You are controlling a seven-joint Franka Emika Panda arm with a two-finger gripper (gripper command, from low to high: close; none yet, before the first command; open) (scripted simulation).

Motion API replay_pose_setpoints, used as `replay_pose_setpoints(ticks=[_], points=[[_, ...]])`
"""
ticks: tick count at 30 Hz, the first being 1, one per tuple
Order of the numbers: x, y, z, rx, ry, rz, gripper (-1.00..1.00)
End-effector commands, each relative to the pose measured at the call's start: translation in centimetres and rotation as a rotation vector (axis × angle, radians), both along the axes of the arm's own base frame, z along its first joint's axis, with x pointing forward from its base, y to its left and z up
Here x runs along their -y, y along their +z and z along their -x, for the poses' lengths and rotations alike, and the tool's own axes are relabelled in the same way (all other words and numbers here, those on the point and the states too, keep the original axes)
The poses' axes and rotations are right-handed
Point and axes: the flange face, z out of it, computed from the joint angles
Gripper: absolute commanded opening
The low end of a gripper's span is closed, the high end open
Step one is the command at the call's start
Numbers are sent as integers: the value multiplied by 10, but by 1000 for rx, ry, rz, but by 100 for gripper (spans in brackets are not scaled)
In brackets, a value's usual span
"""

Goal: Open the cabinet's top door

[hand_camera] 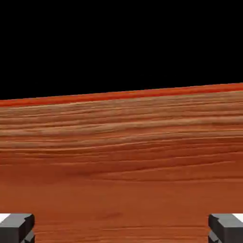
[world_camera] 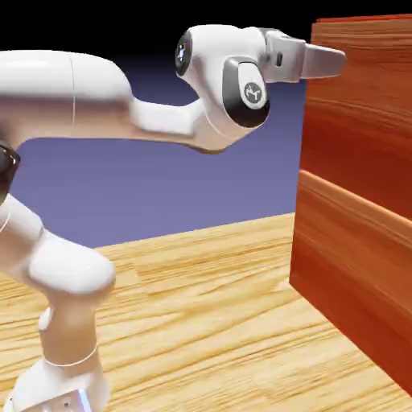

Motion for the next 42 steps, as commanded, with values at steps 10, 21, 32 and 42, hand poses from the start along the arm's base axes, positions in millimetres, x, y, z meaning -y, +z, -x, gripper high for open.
replay_pose_setpoints(ticks=[10, 21, 32, 42], points=[[91, -7, -22, 112, -25, -21, 0], [180, -87, -70, 65, -54, 28, 0], [212, -140, -130, -13, -66, 71, 0], [202, -139, -117, -13, -114, 76, -100]])
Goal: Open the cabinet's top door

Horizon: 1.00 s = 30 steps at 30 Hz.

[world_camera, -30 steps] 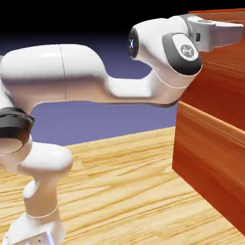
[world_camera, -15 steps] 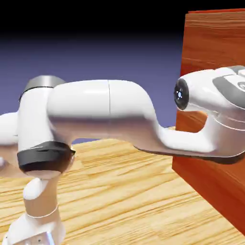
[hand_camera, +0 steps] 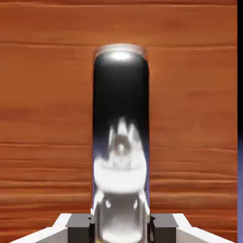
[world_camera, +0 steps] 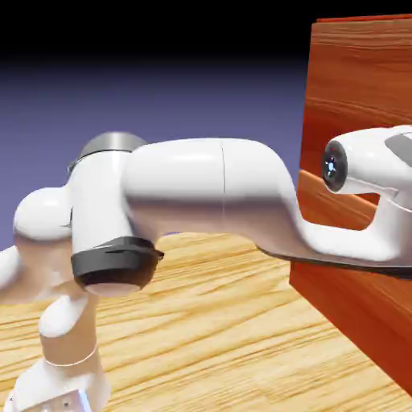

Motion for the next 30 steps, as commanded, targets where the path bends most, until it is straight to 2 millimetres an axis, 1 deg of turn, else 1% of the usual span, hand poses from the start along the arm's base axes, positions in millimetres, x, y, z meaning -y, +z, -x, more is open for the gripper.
replay_pose_setpoints(ticks=[1, 8, 15, 23, 30], points=[[-2, 1, 5, 1, -11, 1, -100], [-18, 0, 51, 1, -101, 0, -100], [-43, 0, 103, 1, -210, 0, -100], [-82, 0, 165, 1, -345, 0, -100], [-127, 0, 217, 1, -474, 0, -100]])
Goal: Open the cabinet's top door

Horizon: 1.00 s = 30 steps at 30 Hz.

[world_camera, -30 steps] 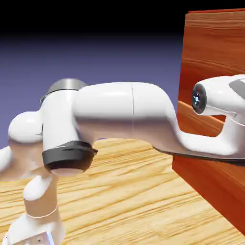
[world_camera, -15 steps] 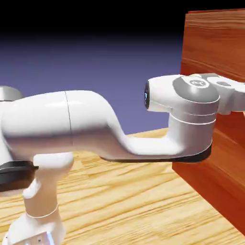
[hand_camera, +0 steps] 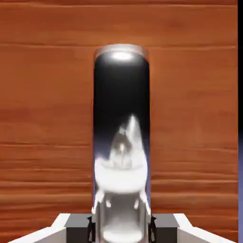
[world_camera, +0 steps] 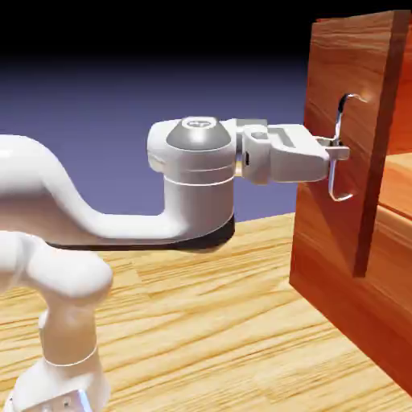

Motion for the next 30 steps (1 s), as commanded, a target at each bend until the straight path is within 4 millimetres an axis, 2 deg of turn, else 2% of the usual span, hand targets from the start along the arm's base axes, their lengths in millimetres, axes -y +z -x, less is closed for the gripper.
replay_pose_setpoints(ticks=[1, 8, 14, 21, 30], points=[[-7, 0, 8, 0, -21, 5, -100], [-64, 0, 57, 0, -160, 5, -100], [-111, 0, 89, 0, -265, 5, -100], [-161, 0, 115, -1, -371, 5, -100], [-224, 0, 140, -1, -497, 5, -100]])
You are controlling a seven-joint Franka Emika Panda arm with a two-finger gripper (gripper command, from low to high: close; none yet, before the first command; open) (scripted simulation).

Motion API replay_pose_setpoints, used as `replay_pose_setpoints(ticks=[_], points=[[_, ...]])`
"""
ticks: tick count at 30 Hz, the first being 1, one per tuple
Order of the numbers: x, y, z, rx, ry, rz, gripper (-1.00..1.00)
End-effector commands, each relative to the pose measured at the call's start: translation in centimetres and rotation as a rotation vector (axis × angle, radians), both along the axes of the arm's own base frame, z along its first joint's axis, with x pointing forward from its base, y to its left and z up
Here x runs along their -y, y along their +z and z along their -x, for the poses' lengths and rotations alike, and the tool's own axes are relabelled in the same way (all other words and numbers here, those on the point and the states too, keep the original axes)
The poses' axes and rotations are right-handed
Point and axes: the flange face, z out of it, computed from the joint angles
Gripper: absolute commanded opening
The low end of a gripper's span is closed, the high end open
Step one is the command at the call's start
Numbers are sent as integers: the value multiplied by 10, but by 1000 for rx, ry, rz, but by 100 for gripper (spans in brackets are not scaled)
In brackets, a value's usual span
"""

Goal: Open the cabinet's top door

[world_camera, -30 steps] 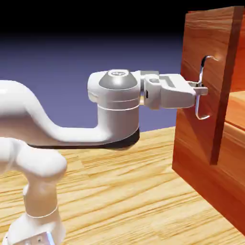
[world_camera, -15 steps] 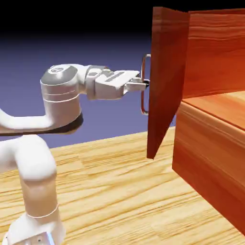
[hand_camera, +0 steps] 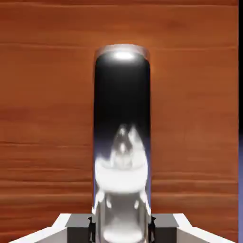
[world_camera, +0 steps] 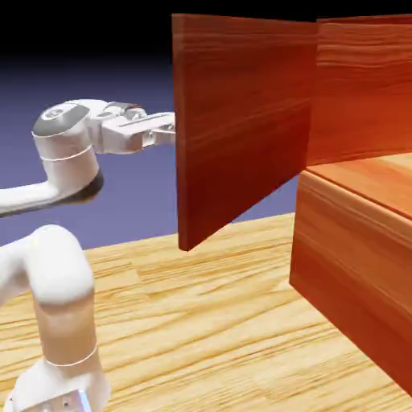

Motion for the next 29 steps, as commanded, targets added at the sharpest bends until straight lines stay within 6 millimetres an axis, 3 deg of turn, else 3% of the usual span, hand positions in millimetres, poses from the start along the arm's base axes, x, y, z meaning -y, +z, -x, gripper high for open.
replay_pose_setpoints(ticks=[1, 9, 15, 22, 29], points=[[-7, 0, 3, 1, -16, 1, -100], [-77, 0, 19, 1, -149, 1, -100], [-148, 0, 26, 1, -281, 1, -100], [-228, 0, 22, 1, -430, 1, -100], [-293, 0, 10, 1, -553, 1, -100]])
